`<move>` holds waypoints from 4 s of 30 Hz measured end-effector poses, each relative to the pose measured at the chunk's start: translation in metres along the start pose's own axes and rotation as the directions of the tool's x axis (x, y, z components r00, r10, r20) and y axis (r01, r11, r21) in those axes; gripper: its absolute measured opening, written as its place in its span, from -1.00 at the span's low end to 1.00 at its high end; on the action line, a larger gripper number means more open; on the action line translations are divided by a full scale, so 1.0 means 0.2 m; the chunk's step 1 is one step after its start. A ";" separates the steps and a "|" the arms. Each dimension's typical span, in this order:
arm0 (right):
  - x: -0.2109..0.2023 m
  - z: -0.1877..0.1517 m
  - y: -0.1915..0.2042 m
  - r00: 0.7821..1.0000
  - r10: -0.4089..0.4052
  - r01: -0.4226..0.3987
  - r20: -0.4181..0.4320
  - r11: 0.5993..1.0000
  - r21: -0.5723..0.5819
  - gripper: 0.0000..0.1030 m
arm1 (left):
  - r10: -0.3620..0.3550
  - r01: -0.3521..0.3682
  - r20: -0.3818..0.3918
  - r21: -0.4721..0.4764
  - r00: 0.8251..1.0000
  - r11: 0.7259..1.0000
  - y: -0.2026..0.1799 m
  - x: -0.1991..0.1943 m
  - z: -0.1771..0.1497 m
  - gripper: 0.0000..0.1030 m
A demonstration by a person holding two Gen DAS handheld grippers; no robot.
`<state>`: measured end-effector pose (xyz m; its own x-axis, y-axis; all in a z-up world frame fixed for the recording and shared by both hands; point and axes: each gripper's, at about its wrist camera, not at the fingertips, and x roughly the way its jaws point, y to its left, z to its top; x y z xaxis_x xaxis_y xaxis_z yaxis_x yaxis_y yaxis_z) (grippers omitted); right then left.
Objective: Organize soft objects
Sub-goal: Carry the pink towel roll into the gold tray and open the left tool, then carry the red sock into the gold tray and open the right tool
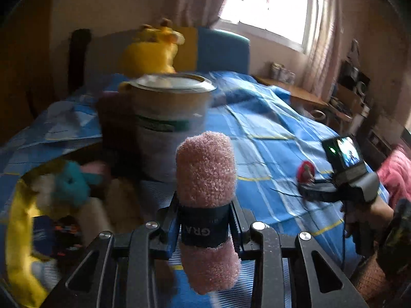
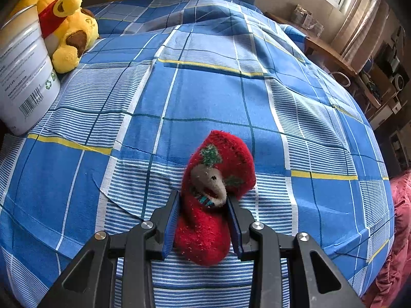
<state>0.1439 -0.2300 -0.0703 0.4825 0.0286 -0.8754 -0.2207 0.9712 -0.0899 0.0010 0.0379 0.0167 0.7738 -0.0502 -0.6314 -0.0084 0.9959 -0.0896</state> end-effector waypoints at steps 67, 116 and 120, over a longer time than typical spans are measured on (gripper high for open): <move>-0.01 -0.02 0.01 0.999 -0.032 0.032 0.016 0.999 0.028 -0.34 | 0.406 -0.394 -0.015 -0.272 0.914 0.878 0.93 -0.39 -0.21 0.68; -0.89 1.15 2.01 0.833 0.549 -0.355 0.070 0.628 -0.693 -0.67 | 0.368 -0.354 -0.036 -0.371 0.929 0.859 1.17 -0.38 -0.23 0.80; -0.72 0.74 2.12 0.849 0.521 -0.398 -0.089 0.518 -0.758 -0.67 | 0.383 -0.369 -0.038 -0.372 0.923 0.852 1.17 -0.40 -0.24 0.80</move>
<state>0.1051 0.2133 0.0884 0.2188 0.5092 -0.8324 -0.9483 0.3120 -0.0584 -0.0942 0.2716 0.0088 0.6867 0.3326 -0.6464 -0.5283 0.8391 -0.1296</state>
